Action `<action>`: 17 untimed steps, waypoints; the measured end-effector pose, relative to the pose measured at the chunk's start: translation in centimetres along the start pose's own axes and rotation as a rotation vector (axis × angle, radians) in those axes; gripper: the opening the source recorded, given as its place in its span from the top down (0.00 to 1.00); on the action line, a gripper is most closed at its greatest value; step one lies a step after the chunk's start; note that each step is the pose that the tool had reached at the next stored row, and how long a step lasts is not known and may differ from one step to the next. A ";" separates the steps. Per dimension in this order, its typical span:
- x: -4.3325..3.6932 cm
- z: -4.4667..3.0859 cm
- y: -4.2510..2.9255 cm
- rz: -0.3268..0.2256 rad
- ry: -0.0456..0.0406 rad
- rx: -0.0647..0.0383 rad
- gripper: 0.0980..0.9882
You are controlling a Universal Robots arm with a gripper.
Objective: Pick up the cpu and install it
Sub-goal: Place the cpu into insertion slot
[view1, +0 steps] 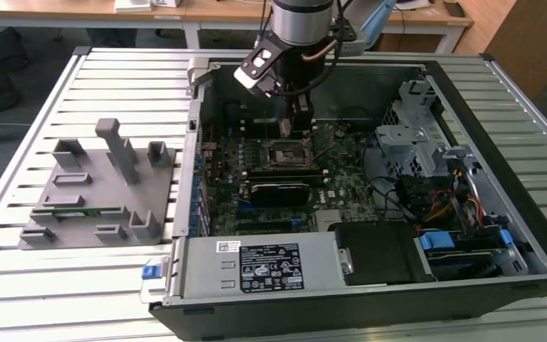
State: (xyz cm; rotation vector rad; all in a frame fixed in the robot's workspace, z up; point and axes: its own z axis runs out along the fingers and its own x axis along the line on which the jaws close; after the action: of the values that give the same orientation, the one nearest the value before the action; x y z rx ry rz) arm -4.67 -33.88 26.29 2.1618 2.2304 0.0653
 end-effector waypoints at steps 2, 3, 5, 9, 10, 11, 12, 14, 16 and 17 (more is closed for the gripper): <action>0.00 0.07 0.00 0.000 0.0001 0.000 0.51; 0.00 0.11 0.00 0.000 0.0001 0.000 0.51; 0.00 0.17 -0.01 0.000 0.0000 0.000 0.51; 0.00 0.31 -0.02 0.000 0.0000 0.000 0.51; 0.00 0.35 -0.02 0.000 0.0000 0.000 0.51; 0.00 0.39 -0.02 0.000 0.0001 0.000 0.51; 0.00 0.43 -0.02 0.000 0.0001 0.000 0.51; 0.00 0.50 -0.03 0.000 0.0001 0.000 0.51; 0.00 0.58 -0.03 0.000 0.0001 0.000 0.51; 0.00 0.63 -0.03 0.000 0.0001 0.000 0.51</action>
State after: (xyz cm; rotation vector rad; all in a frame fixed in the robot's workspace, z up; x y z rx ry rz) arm -4.67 -33.88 25.66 2.1619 2.2305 0.0654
